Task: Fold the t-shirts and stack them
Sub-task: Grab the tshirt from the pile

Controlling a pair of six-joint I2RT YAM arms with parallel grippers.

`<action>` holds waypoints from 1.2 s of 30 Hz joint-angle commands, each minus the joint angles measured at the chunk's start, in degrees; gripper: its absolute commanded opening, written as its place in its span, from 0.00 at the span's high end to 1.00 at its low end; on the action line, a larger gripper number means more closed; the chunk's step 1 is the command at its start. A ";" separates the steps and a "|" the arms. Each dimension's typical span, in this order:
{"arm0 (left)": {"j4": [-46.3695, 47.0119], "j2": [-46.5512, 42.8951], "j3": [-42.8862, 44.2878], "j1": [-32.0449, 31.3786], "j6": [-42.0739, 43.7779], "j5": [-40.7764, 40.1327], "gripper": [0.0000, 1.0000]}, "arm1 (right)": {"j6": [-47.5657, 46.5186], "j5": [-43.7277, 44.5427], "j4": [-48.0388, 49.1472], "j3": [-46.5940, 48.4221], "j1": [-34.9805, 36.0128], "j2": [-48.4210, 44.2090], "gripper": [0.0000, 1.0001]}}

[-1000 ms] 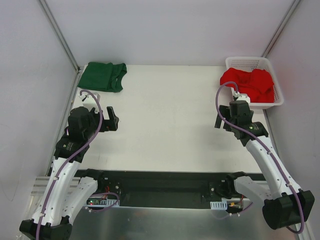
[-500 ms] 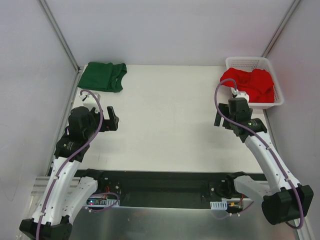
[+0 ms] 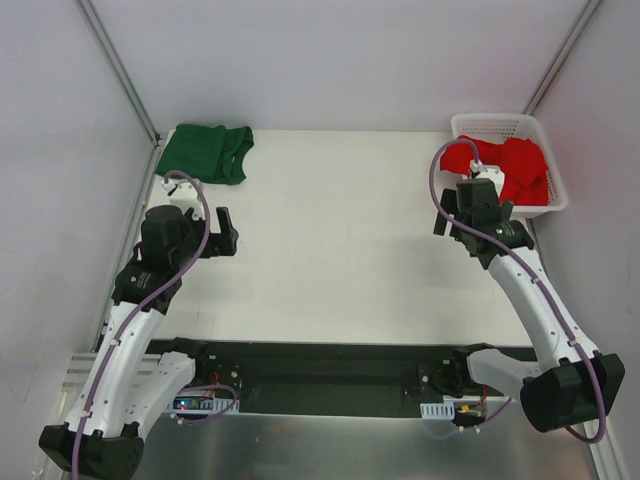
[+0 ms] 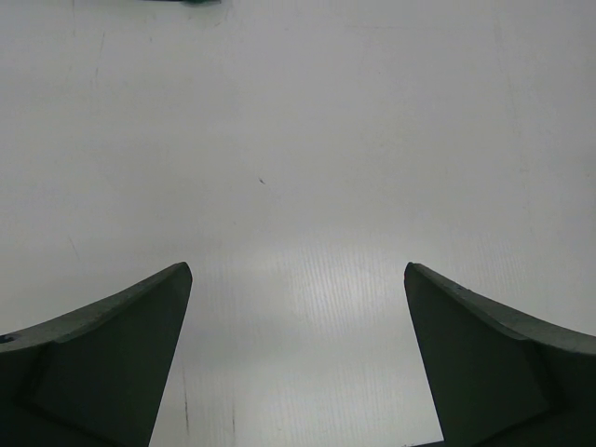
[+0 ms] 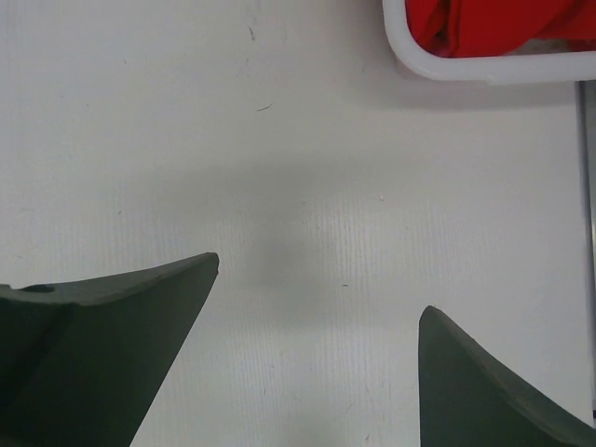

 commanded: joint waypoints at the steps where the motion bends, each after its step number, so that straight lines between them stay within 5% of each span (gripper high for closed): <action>1: 4.51 0.85 2.47 0.09 0.49 2.16 0.01 | -0.60 3.97 1.03 4.63 -0.83 1.29 0.04; 11: 7.51 4.54 3.78 0.09 -1.88 11.22 0.01 | 1.24 17.15 -3.71 10.51 -6.54 5.58 0.04; 17: 8.39 6.56 3.52 0.09 -2.58 13.42 0.01 | 0.81 2.08 0.22 15.26 -17.42 10.60 0.04; 27: 8.92 7.18 2.03 0.17 -5.65 13.25 0.01 | -3.41 -19.66 8.59 31.07 -20.26 30.89 0.04; 36: 9.09 7.35 0.45 0.09 -6.27 13.42 0.01 | 2.91 -17.57 8.15 39.17 -22.80 44.62 0.02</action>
